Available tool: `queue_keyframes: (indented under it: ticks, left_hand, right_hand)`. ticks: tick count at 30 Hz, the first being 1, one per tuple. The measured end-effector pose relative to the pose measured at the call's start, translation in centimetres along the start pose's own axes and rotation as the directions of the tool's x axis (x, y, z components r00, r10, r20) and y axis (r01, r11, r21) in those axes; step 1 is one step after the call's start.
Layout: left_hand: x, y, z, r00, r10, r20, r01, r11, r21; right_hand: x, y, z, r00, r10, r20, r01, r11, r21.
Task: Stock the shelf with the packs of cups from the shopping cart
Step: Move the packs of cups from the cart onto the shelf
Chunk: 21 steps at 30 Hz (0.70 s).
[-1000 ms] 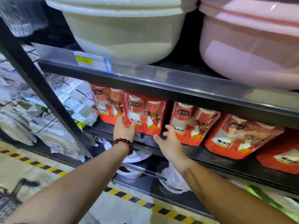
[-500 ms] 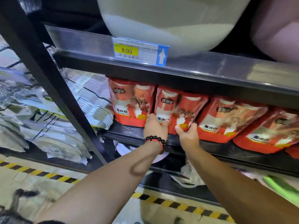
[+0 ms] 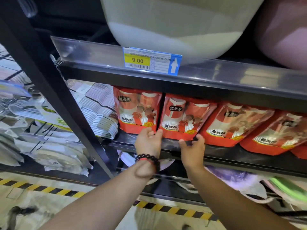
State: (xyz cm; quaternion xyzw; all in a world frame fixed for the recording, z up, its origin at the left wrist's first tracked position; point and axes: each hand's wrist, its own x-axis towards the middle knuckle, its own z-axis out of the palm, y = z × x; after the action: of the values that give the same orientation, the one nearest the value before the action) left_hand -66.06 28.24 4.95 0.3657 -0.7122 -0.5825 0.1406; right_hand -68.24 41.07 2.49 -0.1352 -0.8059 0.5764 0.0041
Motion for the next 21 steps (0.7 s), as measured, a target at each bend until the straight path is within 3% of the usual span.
queue_keyframes:
  ticks: [4,7,11,16,21]
  left_hand:
    - [2.8,0.2,-5.9,0.977,0.177,-0.121,-0.171,0.984,0.057]
    - [4.9,1.1,-8.8,0.935,0.331,-0.125,-0.311,0.938,0.152]
    - [7.6,1.8,-9.3,0.953,0.304,-0.012,-0.288,0.913,0.288]
    - [10.1,1.9,-8.6,0.981,0.193,0.0,-0.177,0.896,0.407]
    - [10.9,1.2,-8.2,0.983,0.183,-0.017,-0.164,0.915,0.368]
  right_hand:
    - [-3.5,-1.5,3.0,0.954,-0.062,0.292,0.098,0.989,-0.11]
    - [-3.6,-4.5,5.9,0.918,-0.087,0.388,0.144,0.982,-0.122]
    - [-3.1,-7.0,8.4,0.926,-0.042,0.376,0.151,0.953,-0.264]
    - [-3.1,-7.7,10.3,0.963,0.011,0.271,0.06,0.965,-0.254]
    - [-2.5,-7.8,11.3,0.982,0.01,0.186,0.044,0.958,-0.285]
